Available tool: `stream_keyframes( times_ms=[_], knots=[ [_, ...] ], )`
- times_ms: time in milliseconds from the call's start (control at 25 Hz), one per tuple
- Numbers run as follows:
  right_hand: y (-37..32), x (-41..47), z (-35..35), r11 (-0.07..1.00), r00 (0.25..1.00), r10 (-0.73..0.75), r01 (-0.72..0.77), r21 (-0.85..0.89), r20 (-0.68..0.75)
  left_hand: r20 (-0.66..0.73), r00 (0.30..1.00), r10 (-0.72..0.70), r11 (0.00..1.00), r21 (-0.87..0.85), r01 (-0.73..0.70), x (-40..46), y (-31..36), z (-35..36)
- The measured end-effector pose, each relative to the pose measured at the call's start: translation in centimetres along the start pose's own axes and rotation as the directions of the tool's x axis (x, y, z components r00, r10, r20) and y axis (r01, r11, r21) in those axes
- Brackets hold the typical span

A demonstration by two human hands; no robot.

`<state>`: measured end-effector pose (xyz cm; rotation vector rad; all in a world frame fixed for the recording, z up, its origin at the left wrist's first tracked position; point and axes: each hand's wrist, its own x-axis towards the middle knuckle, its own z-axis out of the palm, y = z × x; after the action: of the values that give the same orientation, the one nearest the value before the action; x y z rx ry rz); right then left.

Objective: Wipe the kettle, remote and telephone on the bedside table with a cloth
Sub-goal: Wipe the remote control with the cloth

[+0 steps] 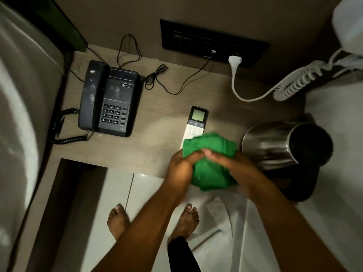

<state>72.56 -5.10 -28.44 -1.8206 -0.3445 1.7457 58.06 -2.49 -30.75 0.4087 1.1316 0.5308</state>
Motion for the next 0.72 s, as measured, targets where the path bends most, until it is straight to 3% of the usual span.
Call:
stream_keyframes(
  times_ms=[40, 120, 200, 280, 360, 400, 480, 600, 720],
  knots=[
    [0.4, 0.5, -0.1, 1.000, 1.000, 0.006, -0.007, 0.009, 0.022, -0.029, 0.998, 0.064, 0.996, 0.069, -0.062, 0.4, -0.5, -0.4],
    [0.1, 1.6, -0.5, 0.990, 0.976, -0.133, 0.121, -0.075, -0.175, -0.134, 0.952, 0.277, 0.942, 0.233, -0.241, 1.4, -1.7, -2.0],
    [-1.4, 3.0, -0.8, 0.918, 0.832, -0.372, 0.265, -0.294, -0.412, -0.180, 0.837, 0.516, 0.724, 0.614, -0.315, 2.5, -2.9, -3.5],
    [-3.2, 4.6, -0.6, 0.724, 0.617, -0.648, 0.316, -0.614, -0.446, -0.132, 0.796, 0.591, 0.480, 0.850, -0.216, 3.5, -4.0, -4.3],
    [-4.7, 6.3, 0.4, 0.454, 0.481, -0.806, 0.131, -0.881, -0.344, -0.122, 0.811, 0.571, 0.411, 0.898, -0.154, 4.4, -4.6, -3.9],
    [-5.1, 7.3, 1.0, 0.338, 0.468, -0.840, 0.054, -0.940, -0.275, -0.137, 0.818, 0.559, 0.425, 0.894, -0.141, 4.9, -4.7, -3.6],
    [-5.2, 9.0, 2.0, 0.167, 0.551, -0.827, 0.061, -0.984, -0.106, -0.157, 0.814, 0.560, 0.456, 0.878, -0.144, 5.5, -4.7, -2.9],
    [-3.8, 10.4, 3.2, 0.101, 0.728, -0.681, 0.206, -0.973, 0.083, -0.164, 0.794, 0.585, 0.443, 0.885, -0.144, 5.9, -5.0, -2.7],
    [-0.9, 9.9, 3.9, -0.039, 0.726, -0.639, 0.297, -0.954, 0.252, -0.179, 0.788, 0.589, 0.492, 0.853, -0.174, 6.0, -5.6, -3.0]
  ],
)
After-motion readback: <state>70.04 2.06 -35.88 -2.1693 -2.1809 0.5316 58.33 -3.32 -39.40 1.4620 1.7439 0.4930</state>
